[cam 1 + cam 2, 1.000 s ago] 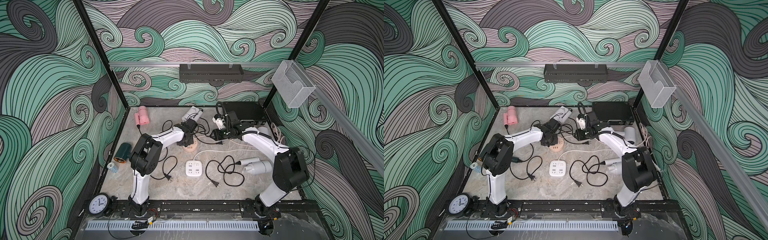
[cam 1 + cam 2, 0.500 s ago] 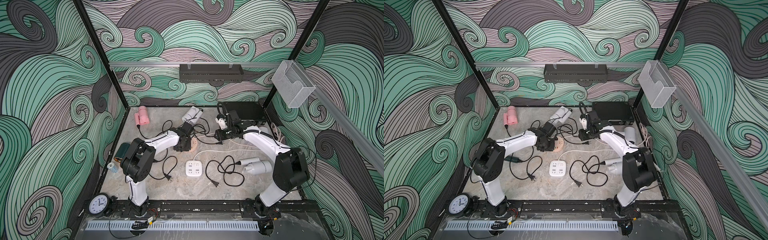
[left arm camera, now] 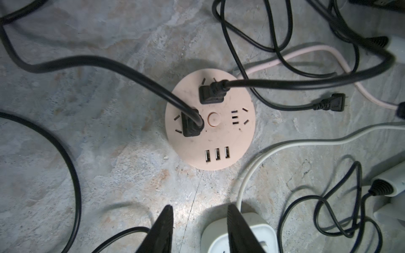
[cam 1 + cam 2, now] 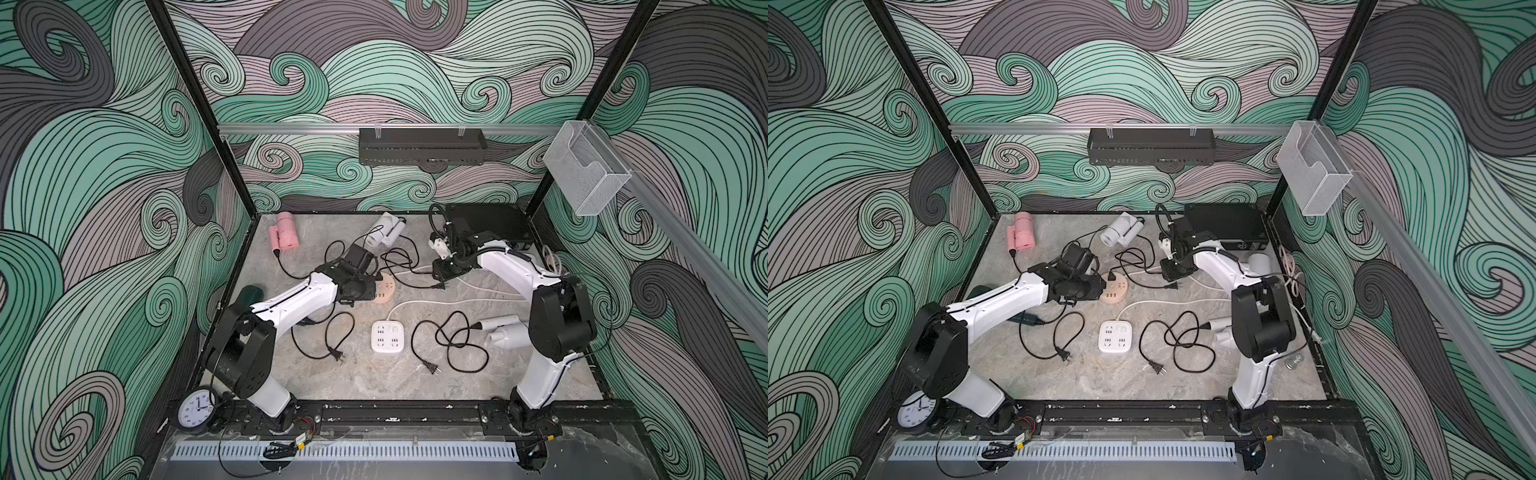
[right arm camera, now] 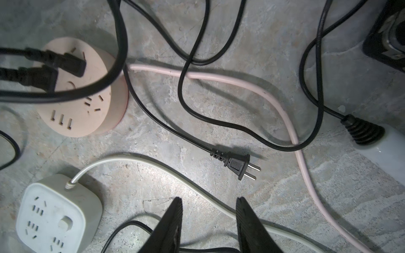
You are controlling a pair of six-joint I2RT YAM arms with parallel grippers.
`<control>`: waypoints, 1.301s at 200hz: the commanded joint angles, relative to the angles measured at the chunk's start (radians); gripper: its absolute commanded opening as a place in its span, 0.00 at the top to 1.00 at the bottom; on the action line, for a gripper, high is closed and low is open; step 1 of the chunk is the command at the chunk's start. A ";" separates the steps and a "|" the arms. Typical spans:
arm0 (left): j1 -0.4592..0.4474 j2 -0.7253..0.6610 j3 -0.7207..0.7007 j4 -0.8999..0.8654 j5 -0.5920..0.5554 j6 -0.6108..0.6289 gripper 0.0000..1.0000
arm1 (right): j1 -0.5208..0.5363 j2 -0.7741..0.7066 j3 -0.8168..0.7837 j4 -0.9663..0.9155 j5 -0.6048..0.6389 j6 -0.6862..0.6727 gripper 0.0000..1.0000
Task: Charge the blow dryers
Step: Insert the plug into the socket, then pick up the plug from the center of the board.
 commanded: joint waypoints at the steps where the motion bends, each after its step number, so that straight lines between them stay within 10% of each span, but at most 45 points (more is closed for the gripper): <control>1: 0.032 -0.037 -0.017 0.023 0.023 -0.015 0.59 | 0.031 0.002 0.006 -0.028 0.024 -0.116 0.58; 260: 0.112 -0.068 -0.101 0.052 0.119 0.002 0.59 | 0.017 0.273 0.077 -0.016 0.152 -0.329 0.52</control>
